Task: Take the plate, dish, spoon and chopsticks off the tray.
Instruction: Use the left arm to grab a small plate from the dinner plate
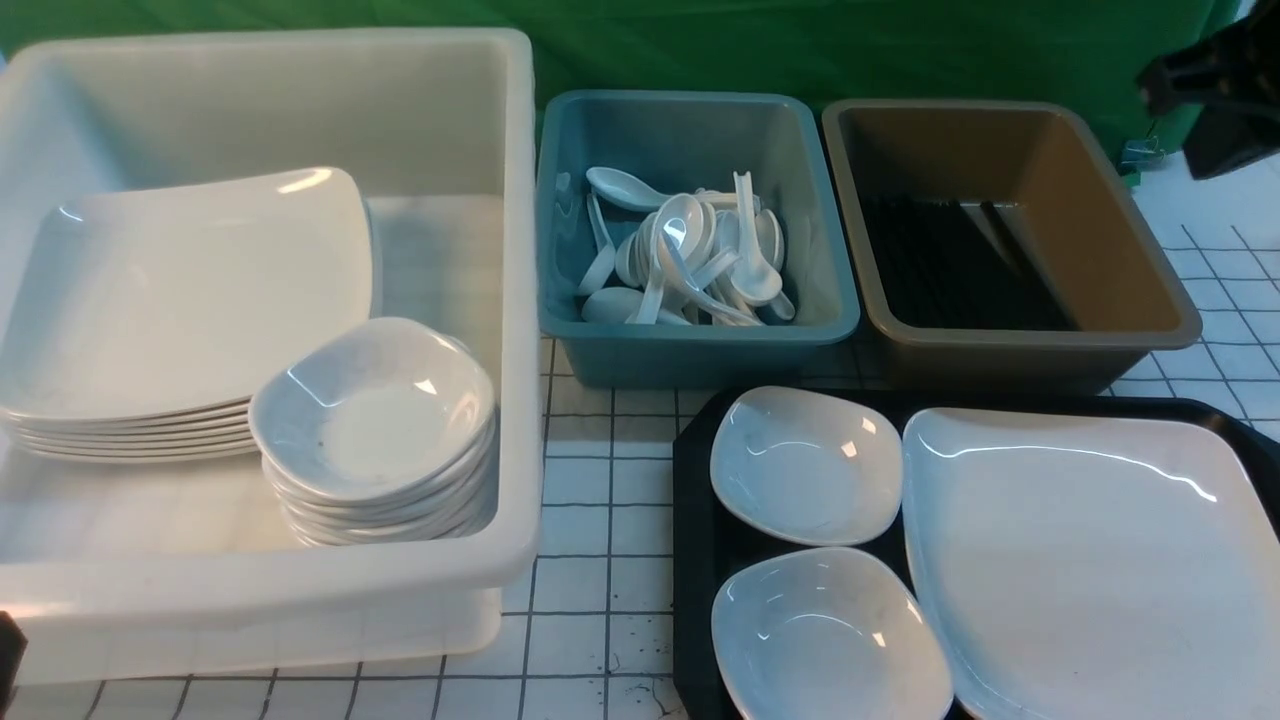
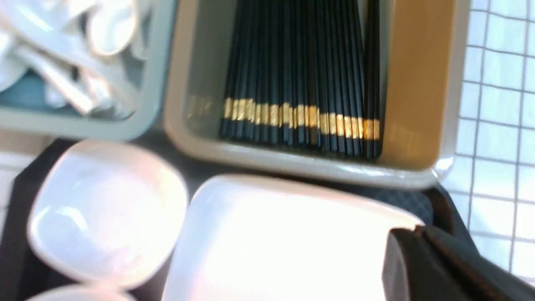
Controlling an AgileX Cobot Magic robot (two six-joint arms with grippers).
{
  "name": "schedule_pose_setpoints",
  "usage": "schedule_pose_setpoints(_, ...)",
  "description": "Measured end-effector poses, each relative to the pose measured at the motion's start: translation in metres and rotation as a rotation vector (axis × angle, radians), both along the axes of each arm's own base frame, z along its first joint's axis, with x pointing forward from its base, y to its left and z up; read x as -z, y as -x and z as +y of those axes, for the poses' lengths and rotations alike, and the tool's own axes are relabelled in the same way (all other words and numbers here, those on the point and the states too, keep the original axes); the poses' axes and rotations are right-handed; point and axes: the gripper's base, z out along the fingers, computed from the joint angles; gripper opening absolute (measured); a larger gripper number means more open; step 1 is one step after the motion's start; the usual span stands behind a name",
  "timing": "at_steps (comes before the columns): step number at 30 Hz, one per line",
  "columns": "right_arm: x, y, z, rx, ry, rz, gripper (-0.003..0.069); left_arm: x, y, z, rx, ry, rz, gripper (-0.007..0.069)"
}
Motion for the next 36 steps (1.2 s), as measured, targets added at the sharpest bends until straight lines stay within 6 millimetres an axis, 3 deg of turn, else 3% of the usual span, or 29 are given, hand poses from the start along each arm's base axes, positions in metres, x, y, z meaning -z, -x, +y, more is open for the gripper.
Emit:
schedule_pose_setpoints(2,-0.010,0.033,-0.006,0.000,-0.006,-0.026,0.0008,0.000,0.000,0.000,0.000,0.000,0.000,0.0021)
schedule_pose_setpoints(3,-0.014,0.040,-0.007,0.000,-0.009,-0.040,0.0008,0.000,0.000,0.000,0.000,0.000,0.000,0.0021)
schedule_pose_setpoints(4,-0.017,0.069,-0.012,0.000,-0.011,-0.056,0.0008,0.000,0.000,0.000,0.000,0.000,0.000,0.0021)
schedule_pose_setpoints(5,-0.014,0.072,-0.013,0.000,-0.010,-0.047,0.0009,0.000,0.000,0.000,0.000,0.000,0.000,0.0021)
schedule_pose_setpoints(7,-0.010,0.112,-0.020,0.000,-0.015,-0.075,0.0009,-0.002,0.000,-0.001,-0.001,0.087,-0.024,0.0021)
schedule_pose_setpoints(10,0.014,0.156,-0.028,-0.003,-0.022,-0.117,0.0013,-0.008,-0.001,-0.004,-0.007,0.524,-0.098,0.0021)
schedule_pose_setpoints(11,0.016,0.158,-0.028,-0.003,-0.024,-0.130,0.0014,-0.009,-0.001,-0.004,-0.007,0.555,-0.102,0.0021)
schedule_pose_setpoints(12,0.032,0.179,-0.032,-0.006,-0.032,-0.173,0.0015,-0.012,-0.001,-0.004,-0.011,0.805,-0.133,0.0021)
schedule_pose_setpoints(14,0.044,0.191,-0.034,-0.007,-0.035,-0.193,0.0016,-0.013,-0.001,-0.004,-0.014,0.918,-0.151,0.0021)
schedule_pose_setpoints(17,0.076,0.215,-0.038,-0.009,-0.036,-0.200,0.0017,-0.017,-0.001,-0.002,-0.021,1.038,-0.195,0.0021)
schedule_pose_setpoints(21,0.098,0.224,-0.040,-0.009,-0.030,-0.169,0.0017,-0.021,0.000,0.002,-0.031,1.079,-0.260,0.0021)
schedule_pose_setpoints(26,0.102,0.222,-0.040,-0.011,-0.033,-0.175,0.0017,-0.039,0.003,0.000,0.008,1.188,-0.278,0.0021)
schedule_pose_setpoints(30,0.098,0.218,-0.039,-0.013,-0.046,-0.238,0.0018,-0.095,0.019,-0.009,0.124,1.032,-0.308,0.0021)
schedule_pose_setpoints(32,0.095,0.215,-0.038,-0.015,-0.054,-0.281,0.0018,-0.135,0.026,-0.015,0.183,0.864,-0.284,0.0021)
schedule_pose_setpoints(35,0.093,0.214,-0.038,-0.017,-0.059,-0.309,0.0019,-0.171,0.021,-0.025,0.246,0.679,-0.149,0.0021)
schedule_pose_setpoints(36,0.092,0.213,-0.037,-0.017,-0.060,-0.315,0.0019,-0.187,0.013,-0.031,0.291,0.581,-0.025,0.0021)
